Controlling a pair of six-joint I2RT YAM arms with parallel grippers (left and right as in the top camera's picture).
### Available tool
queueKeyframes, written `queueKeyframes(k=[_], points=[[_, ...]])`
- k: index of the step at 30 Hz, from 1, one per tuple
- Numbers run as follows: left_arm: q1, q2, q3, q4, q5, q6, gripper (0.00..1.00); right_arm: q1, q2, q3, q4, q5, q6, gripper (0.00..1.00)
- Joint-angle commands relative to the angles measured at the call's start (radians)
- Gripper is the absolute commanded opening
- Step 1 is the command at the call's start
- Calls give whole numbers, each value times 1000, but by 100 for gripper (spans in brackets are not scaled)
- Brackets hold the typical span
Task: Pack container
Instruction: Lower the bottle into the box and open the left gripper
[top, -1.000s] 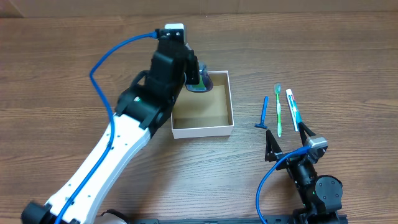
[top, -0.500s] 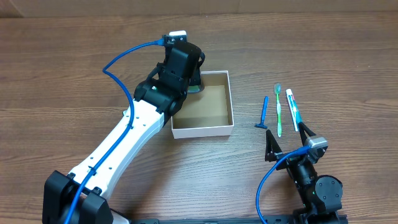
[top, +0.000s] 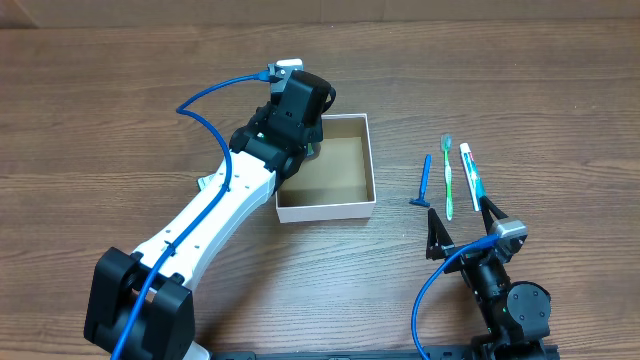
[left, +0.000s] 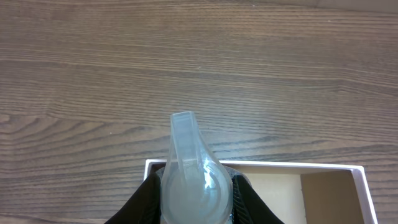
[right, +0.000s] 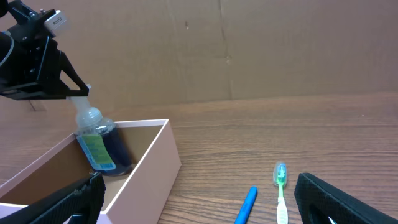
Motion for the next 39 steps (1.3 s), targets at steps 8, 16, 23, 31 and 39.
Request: queueKeyframes(k=[8, 16, 23, 31, 39], points=[[-3, -16, 40, 8, -39, -13, 27, -6, -11, -10, 5, 5, -6, 100], [-3, -16, 39, 5, -30, 5, 26, -6, -11, -10, 5, 5, -6, 100], [-3, -3, 35, 4, -27, 5, 26, -6, -11, -10, 5, 5, -6, 100], [-3, 28, 34, 3, -8, 5, 26, -6, -11, -10, 5, 5, -6, 100], [-3, 28, 34, 1, -5, 5, 34, -6, -11, -10, 5, 5, -6, 100]])
